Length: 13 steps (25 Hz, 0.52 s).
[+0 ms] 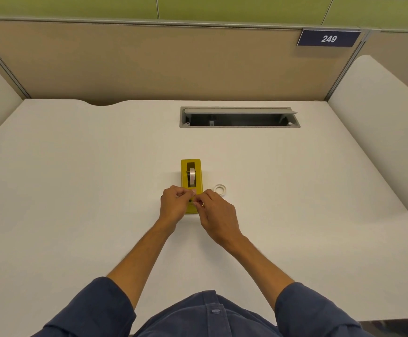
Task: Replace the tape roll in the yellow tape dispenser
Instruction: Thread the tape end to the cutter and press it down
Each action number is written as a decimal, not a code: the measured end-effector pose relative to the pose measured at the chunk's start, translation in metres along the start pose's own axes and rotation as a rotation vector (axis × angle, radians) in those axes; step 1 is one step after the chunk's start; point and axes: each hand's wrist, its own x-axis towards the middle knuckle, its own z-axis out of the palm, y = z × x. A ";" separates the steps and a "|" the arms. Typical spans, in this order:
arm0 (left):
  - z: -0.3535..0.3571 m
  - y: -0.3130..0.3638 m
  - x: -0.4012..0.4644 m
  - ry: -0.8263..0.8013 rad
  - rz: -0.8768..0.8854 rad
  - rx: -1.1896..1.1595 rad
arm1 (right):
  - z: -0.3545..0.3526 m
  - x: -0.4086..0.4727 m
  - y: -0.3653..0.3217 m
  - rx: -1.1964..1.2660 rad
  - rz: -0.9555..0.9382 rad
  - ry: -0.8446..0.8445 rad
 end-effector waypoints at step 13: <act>0.004 0.004 0.006 0.048 0.126 0.144 | -0.004 0.000 -0.001 0.006 0.005 0.007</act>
